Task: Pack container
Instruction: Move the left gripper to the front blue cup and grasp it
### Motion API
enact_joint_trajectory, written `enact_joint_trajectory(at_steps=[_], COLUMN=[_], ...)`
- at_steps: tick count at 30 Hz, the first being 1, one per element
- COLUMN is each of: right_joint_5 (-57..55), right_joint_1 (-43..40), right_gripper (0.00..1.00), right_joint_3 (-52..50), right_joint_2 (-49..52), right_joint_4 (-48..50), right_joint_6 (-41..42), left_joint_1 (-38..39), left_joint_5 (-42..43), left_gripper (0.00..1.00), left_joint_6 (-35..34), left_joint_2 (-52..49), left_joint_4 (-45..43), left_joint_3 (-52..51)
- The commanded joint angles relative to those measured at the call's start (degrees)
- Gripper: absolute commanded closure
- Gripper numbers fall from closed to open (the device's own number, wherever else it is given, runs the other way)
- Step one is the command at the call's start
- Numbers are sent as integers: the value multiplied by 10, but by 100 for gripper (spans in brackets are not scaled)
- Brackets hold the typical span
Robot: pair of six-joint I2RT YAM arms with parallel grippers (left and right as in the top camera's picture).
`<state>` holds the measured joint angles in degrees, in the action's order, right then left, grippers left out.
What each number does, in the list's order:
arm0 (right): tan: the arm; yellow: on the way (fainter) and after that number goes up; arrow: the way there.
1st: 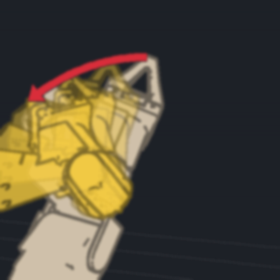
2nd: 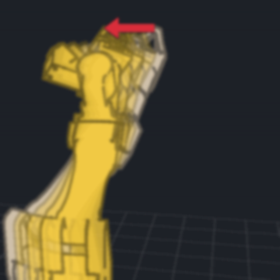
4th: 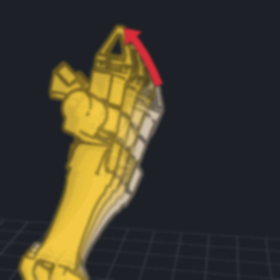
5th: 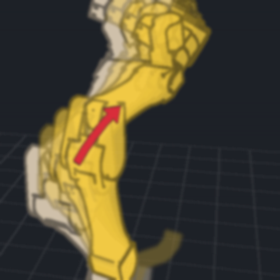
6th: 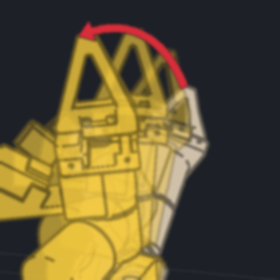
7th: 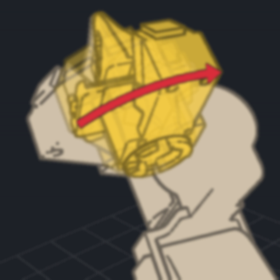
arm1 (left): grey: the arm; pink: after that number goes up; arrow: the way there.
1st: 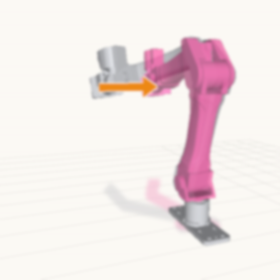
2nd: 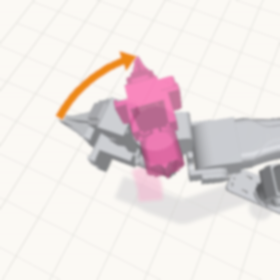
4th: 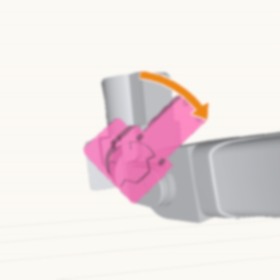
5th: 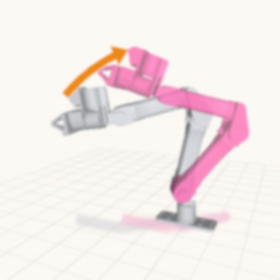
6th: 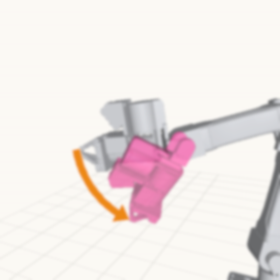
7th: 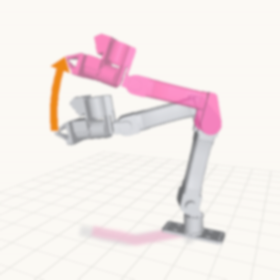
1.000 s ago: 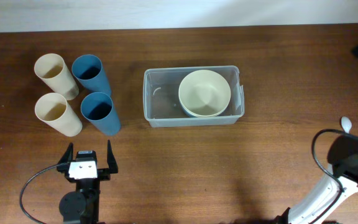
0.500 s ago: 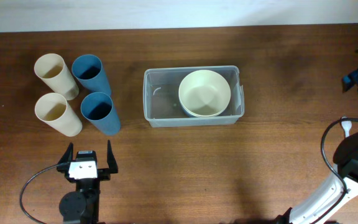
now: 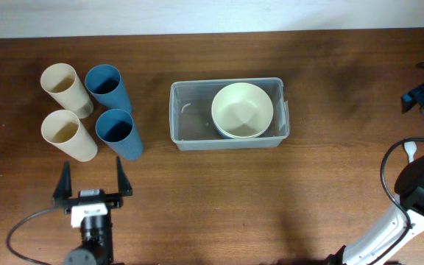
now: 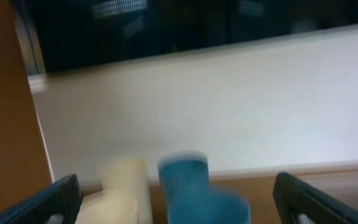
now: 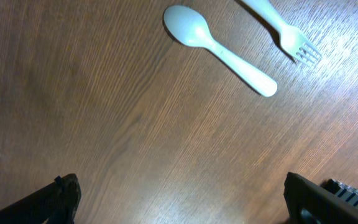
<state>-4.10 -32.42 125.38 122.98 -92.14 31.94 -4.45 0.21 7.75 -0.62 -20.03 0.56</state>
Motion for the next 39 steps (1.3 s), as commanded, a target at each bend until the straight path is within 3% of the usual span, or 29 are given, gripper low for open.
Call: enact_joint_trajectory(at_steps=[1,7,12,18,26,28,31,35,39], right_joint_5=[-10,-10,-10,-10,-10,-10,-10,-10,-10], right_joint_1=[2,2,2,2,2,2,2,2,2], right_gripper=[1,1,1,1,1,1,1,1,1], right_joint_3=[-4,-4,-4,-4,-4,-4,-4,-4,-4], right_joint_2=[2,2,2,2,2,2,2,2,2], right_joint_4=[1,1,1,1,1,1,1,1,1], right_joint_6=[7,7,7,7,7,7,7,7,7], left_joint_1=[-16,-30,-30,-28,-25,-20,-18,1,23], left_joint_5=[51,139,169,243,203,232,288,202,195], left_gripper=[0,0,0,0,0,0,0,0,0], left_joint_6=[5,-8,-3,-12,-47,-47,-47,-88,-137], left_joint_2=[1,-61,-209,-310,-565,-632,-710,-810,-885], left_joint_4=[-28,73,208,236,665,702,690,755,786], left_joint_3=[10,143,376,556,822,861,877,909,932])
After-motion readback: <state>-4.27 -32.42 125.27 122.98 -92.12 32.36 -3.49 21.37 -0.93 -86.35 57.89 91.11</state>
